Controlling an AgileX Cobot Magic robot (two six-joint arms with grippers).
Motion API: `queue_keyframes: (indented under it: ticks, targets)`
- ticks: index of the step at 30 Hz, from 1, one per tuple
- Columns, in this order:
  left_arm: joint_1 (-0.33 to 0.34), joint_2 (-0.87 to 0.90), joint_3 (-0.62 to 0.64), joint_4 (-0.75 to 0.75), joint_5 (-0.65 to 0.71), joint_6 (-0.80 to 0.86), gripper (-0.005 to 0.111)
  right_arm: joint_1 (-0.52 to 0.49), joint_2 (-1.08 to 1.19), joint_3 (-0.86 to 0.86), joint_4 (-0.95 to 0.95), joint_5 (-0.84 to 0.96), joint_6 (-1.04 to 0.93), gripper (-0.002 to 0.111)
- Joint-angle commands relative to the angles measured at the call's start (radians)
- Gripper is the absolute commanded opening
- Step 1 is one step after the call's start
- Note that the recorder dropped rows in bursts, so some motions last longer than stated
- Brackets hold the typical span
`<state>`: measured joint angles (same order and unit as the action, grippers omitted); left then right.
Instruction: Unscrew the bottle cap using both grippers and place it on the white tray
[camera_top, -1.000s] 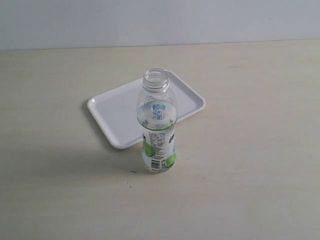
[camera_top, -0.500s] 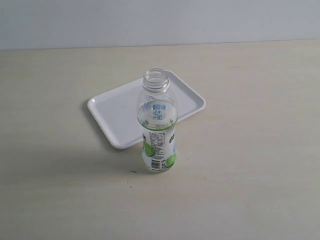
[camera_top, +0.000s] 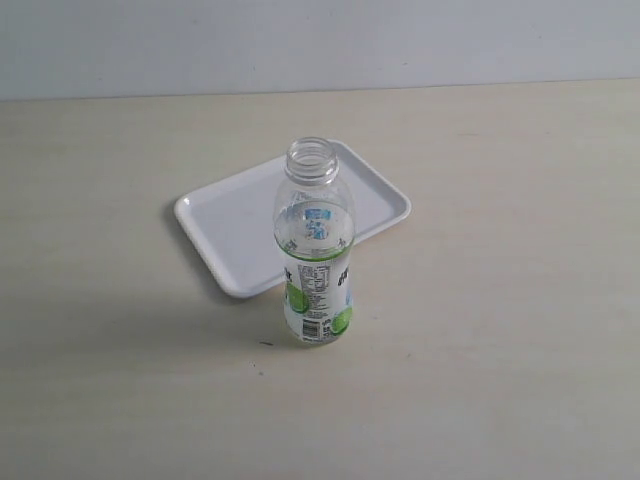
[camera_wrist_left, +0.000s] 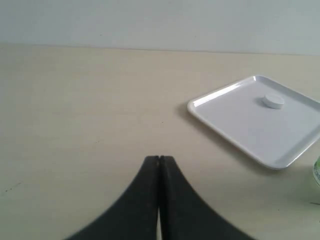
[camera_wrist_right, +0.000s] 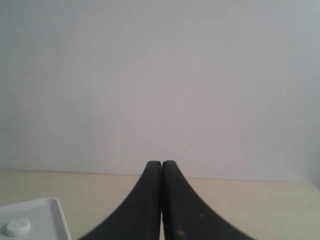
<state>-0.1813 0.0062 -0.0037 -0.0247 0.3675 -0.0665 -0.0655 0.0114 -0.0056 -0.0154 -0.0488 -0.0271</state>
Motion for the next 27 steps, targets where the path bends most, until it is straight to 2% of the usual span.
queue_keyframes:
  ticks: [1,14,19,27]
  targets:
    - [0.000,-0.006,0.004,0.001,-0.011,-0.008,0.000,-0.007,-0.011,0.006,-0.194,0.019,0.193,0.000]
    - [0.000,-0.006,0.004,0.001,-0.011,-0.008,0.000,-0.081,-0.011,0.006,-0.151,0.152,0.142,0.000]
    - [0.000,-0.006,0.004,0.001,-0.011,-0.008,0.000,-0.081,-0.011,0.006,-0.141,0.315,0.091,0.000]
    - [0.000,-0.006,0.004,0.001,-0.011,-0.008,0.000,-0.081,-0.011,0.006,-0.139,0.320,0.149,0.000]
